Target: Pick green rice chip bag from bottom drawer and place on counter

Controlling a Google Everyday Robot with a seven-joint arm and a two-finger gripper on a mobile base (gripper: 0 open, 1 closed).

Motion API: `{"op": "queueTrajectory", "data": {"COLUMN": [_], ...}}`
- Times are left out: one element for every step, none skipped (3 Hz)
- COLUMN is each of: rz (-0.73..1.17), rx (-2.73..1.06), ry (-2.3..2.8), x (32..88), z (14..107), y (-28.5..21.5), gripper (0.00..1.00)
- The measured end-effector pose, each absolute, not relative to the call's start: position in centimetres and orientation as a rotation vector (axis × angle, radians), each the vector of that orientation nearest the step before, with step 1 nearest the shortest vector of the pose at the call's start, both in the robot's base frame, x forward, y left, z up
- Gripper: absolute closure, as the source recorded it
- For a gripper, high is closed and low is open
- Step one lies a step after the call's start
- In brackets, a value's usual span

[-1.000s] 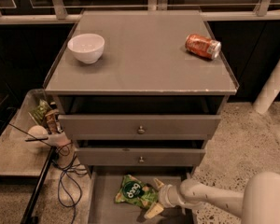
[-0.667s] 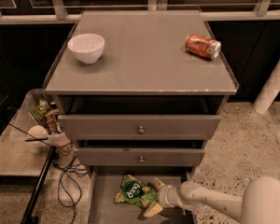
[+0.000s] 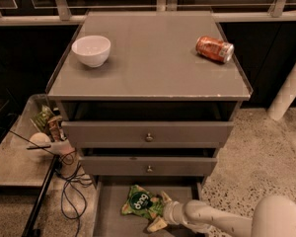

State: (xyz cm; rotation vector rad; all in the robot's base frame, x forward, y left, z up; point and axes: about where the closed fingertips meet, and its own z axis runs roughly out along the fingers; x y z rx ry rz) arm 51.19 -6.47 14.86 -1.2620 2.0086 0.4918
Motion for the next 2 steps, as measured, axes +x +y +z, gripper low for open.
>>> {"op": "queueTrajectory", "data": {"rz": [0.491, 0.491], "rx": [-1.256, -1.256], "ry": [2.011, 2.011], "x": [51.19, 51.19], "z": [14.64, 14.64], "y": [-6.39, -6.38], "gripper": [0.0, 0.19]}}
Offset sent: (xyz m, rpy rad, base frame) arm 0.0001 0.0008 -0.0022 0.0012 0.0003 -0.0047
